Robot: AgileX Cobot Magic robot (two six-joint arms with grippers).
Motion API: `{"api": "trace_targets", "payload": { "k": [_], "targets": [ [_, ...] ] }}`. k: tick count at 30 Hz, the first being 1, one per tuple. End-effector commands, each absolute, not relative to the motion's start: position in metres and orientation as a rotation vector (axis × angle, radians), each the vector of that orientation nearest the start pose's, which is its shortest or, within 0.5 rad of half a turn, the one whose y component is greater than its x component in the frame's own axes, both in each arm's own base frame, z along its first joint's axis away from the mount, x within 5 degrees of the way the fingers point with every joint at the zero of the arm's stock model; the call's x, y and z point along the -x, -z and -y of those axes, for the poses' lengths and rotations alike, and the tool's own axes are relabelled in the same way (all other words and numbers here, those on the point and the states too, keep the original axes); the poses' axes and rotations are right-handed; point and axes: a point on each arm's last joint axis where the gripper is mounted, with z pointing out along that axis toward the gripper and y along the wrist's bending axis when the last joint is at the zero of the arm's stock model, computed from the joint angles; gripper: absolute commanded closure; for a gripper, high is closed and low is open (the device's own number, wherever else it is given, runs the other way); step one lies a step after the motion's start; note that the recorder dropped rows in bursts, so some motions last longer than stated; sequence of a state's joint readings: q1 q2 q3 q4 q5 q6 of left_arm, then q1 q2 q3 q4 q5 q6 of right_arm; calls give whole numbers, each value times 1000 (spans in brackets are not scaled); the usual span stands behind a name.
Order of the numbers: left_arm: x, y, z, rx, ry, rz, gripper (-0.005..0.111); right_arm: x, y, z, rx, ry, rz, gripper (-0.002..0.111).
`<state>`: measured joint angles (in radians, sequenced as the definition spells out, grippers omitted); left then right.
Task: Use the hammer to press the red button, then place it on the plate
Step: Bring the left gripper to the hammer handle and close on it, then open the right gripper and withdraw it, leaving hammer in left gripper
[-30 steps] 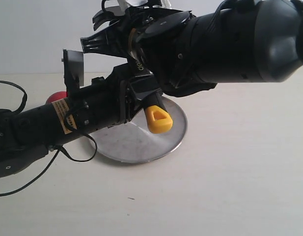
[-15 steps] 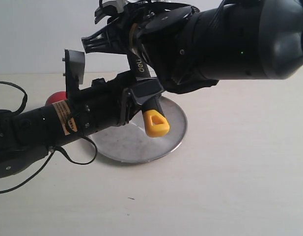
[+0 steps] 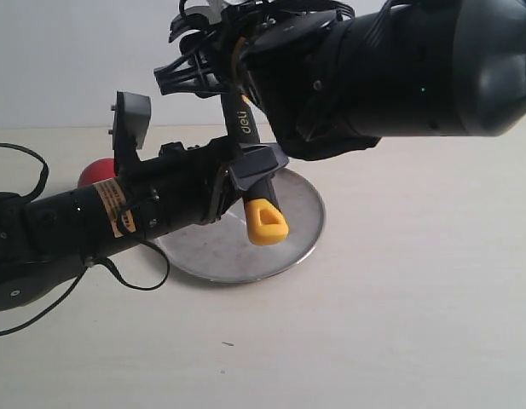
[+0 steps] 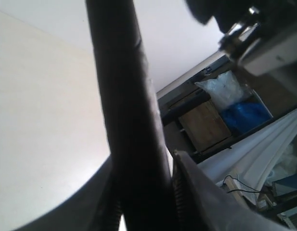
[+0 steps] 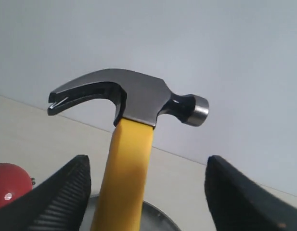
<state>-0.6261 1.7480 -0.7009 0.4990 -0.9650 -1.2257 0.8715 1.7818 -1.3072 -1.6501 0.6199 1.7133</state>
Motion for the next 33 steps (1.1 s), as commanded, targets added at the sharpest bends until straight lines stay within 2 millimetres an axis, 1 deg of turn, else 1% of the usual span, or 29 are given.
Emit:
{"api": "trace_targets", "payload": {
  "k": [1, 5, 9, 11, 14, 16, 19, 25, 29, 33],
  "targets": [
    [-249, -208, 225, -147, 1465, -1734, 107, -297, -315, -265, 321, 14, -1787, 42],
    [-251, -207, 224, -163, 1426, -1728, 107, -291, -334, -249, 277, 92, -1775, 42],
    [-254, -207, 221, -170, 1402, -1721, 107, -282, -351, -233, 278, 178, -1779, 42],
    [-256, -207, 218, -169, 1393, -1721, 107, -278, -356, -226, 299, 231, -1802, 42],
    [-260, -207, 213, -181, 1366, -1716, 107, -274, -355, -218, 317, 325, -1855, 42],
    [-263, -204, 209, -198, 1330, -1739, 107, -273, -351, -212, 312, 401, -1902, 42],
    [-265, -200, 205, -226, 1293, -1775, 107, -270, -338, -207, 342, 474, -1957, 42],
    [-270, -199, 195, -264, 1256, -1789, 107, -263, -306, -200, 399, 538, -2034, 42],
    [-272, -203, 188, -294, 1205, -1781, 107, -259, -289, -192, 401, 605, -2046, 43],
    [-272, -214, 178, -313, 1081, -1804, 107, -256, -278, -185, 372, 649, -2038, 45]
  ]
}}
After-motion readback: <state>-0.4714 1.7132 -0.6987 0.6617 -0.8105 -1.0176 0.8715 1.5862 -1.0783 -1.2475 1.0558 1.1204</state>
